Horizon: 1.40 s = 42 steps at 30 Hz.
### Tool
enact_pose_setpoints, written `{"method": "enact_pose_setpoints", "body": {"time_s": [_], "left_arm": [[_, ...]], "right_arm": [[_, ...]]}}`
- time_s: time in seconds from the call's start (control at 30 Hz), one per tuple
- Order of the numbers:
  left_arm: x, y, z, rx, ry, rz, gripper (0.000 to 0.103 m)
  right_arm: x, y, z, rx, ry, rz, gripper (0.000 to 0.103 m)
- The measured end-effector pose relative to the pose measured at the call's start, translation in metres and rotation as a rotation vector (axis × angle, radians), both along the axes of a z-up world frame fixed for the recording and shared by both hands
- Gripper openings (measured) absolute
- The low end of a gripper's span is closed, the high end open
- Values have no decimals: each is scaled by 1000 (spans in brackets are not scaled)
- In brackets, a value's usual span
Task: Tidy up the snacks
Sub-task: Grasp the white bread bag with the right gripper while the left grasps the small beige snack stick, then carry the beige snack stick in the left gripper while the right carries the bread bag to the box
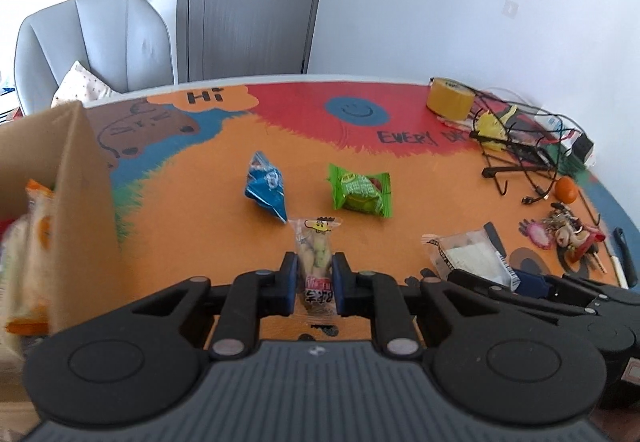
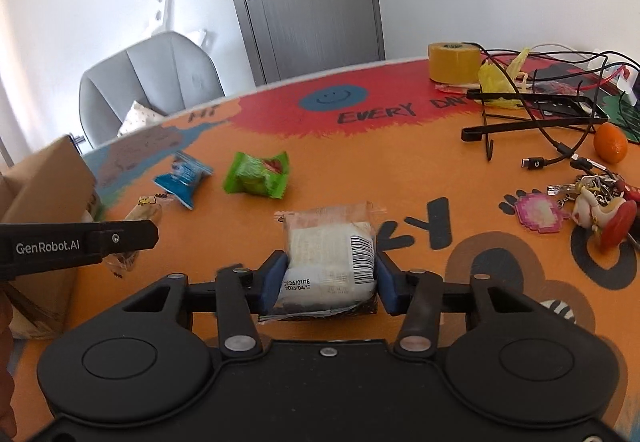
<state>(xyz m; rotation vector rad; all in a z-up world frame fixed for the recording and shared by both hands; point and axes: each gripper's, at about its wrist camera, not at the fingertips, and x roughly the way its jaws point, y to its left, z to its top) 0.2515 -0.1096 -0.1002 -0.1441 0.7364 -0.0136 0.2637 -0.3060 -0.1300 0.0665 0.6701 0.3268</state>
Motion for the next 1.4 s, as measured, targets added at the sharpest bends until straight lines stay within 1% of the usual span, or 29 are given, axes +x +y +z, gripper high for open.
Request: {"method": "enact_pose_setpoints", "body": {"time_s": [0.13, 0.17, 0.3, 0.57, 1.07, 1.23, 1.3, 1.4], "left_arm": [[-13, 7, 17, -12, -41, -10, 17], [-16, 9, 21, -26, -51, -11, 17], [-27, 18, 39, -40, -95, -4, 17], [-44, 40, 62, -43, -155, 26, 17], [-72, 97, 74, -41, -196, 129, 17], [-77, 121, 76, -41, -200, 175, 17], [-80, 130, 77, -36, -206, 197, 17], [-84, 144, 77, -37, -210, 227, 17]], "right_arm": [[-8, 5, 12, 25, -22, -4, 48], [-10, 7, 15, 31, -28, -1, 48], [-16, 17, 30, 55, -52, 22, 48], [-26, 38, 58, 95, -104, 76, 48], [-33, 86, 79, 131, -162, 173, 48], [-35, 103, 83, 143, -170, 208, 48], [-36, 112, 83, 128, -181, 217, 48], [-34, 124, 83, 132, -174, 236, 48]]}}
